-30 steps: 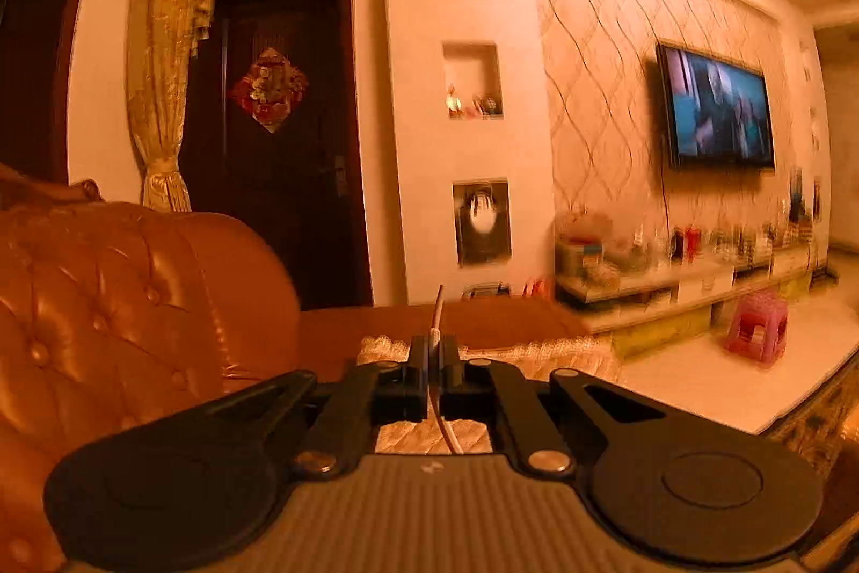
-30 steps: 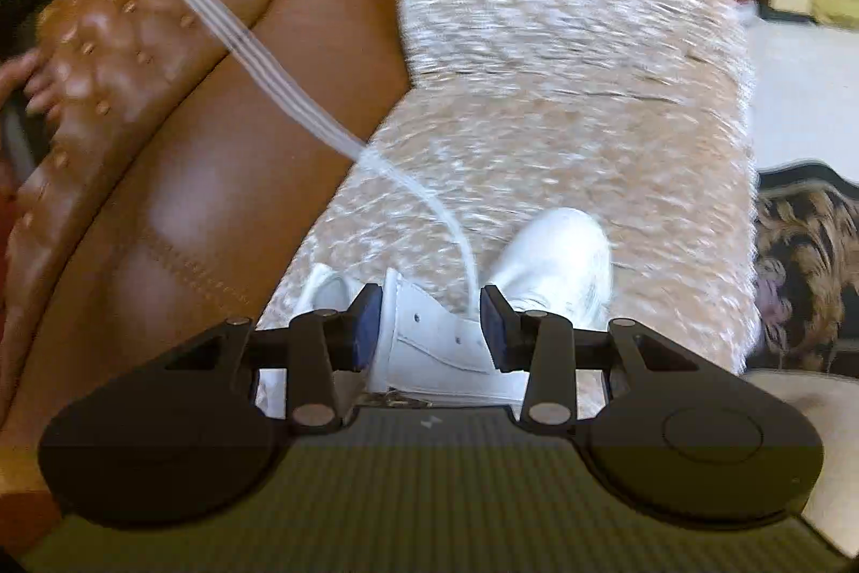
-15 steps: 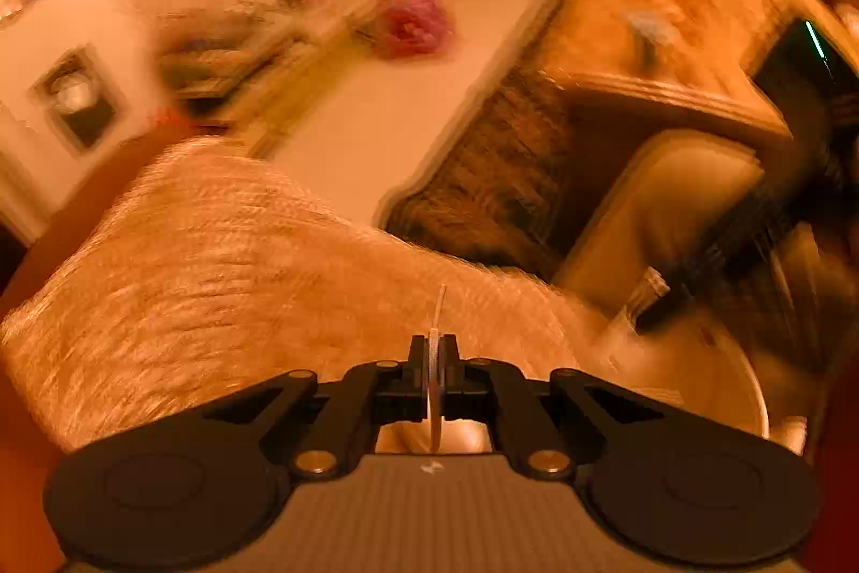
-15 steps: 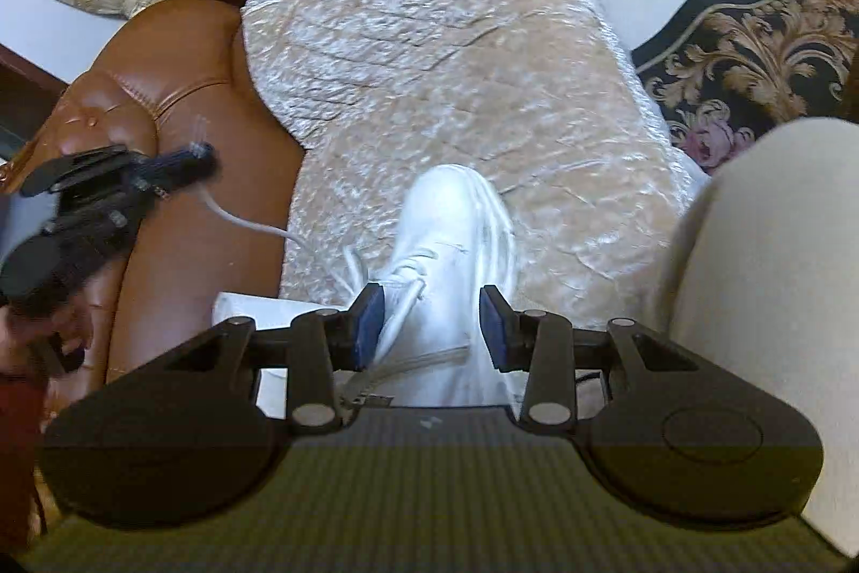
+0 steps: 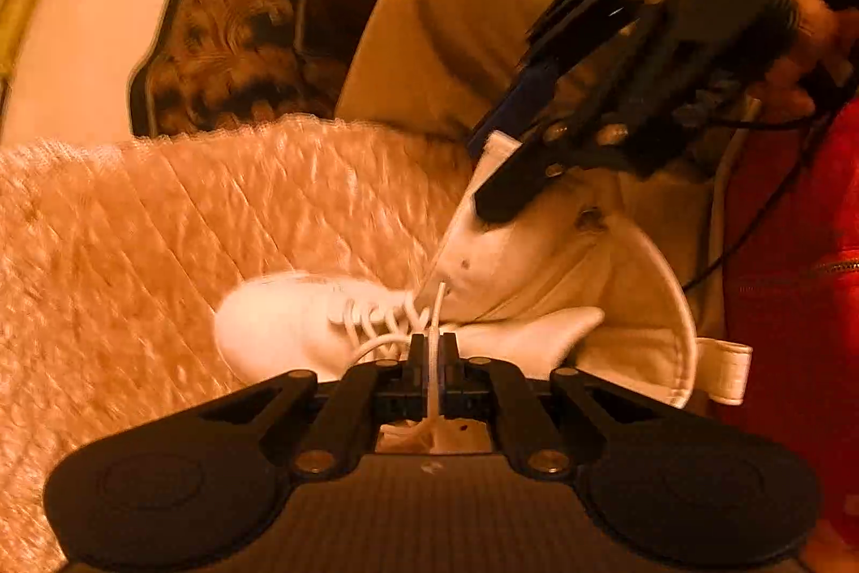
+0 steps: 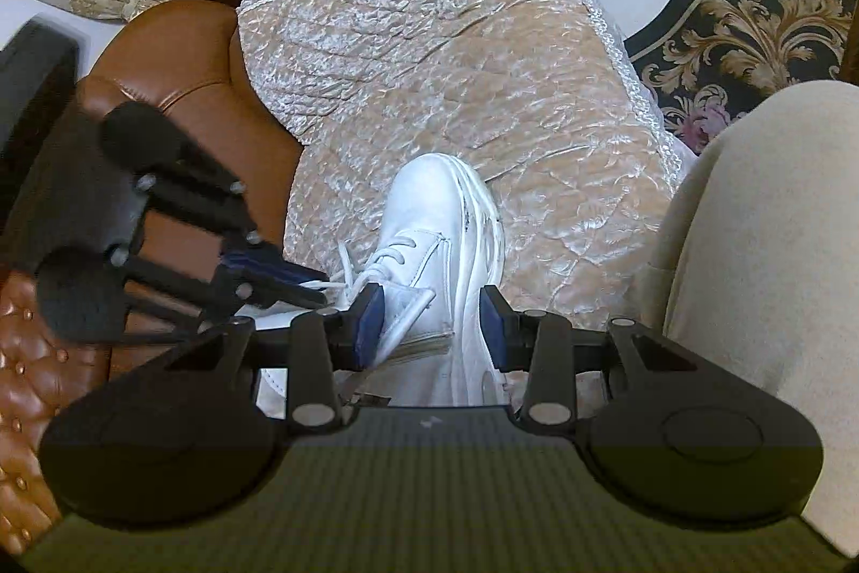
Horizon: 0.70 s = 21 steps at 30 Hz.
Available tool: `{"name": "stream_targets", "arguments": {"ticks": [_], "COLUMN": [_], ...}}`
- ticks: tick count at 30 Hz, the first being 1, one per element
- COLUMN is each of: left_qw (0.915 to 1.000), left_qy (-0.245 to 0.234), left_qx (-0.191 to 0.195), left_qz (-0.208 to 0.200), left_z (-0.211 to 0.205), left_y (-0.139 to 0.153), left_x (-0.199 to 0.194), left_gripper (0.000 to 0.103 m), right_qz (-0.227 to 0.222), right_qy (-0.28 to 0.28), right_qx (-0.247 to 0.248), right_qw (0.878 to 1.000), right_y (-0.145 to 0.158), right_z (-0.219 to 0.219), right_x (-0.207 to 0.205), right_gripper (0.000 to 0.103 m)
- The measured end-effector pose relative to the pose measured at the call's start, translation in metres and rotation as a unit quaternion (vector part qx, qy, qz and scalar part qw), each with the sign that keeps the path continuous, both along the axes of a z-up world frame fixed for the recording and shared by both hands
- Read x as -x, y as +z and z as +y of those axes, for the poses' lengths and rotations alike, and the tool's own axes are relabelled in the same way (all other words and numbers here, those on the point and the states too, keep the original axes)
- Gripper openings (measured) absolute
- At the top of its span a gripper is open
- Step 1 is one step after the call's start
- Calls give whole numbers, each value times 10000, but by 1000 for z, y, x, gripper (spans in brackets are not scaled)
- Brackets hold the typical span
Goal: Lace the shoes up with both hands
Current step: 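Lower the lace to the eyelets with the left gripper while the right gripper grips the collar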
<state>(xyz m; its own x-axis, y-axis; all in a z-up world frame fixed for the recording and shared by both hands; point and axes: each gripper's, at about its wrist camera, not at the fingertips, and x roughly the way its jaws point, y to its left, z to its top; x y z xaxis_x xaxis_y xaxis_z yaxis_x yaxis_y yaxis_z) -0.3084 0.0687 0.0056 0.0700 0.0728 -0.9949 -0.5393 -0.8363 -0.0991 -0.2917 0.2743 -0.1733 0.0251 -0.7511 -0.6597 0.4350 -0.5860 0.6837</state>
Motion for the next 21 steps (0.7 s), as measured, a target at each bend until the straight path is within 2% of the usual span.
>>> {"name": "stream_targets", "arguments": {"ticks": [10,15,21], "left_qw": [9981,9967,9939], "left_qy": [221,219,467], "left_qx": [-192,-71,103], "left_qz": [-539,-777,-989], "left_z": [-16,-17,-22], "left_y": [-12,-21,-30], "left_x": [13,17,19], "left_gripper": [3,2,2], "right_qz": [-37,-7,41], "right_qy": [113,196,259], "right_qx": [120,122,133], "right_qw": [9999,9997,9996], "right_y": [-4,-3,-1], "right_z": [0,-1,-3], "right_x": [4,4,3], "right_gripper": [45,45,45]}}
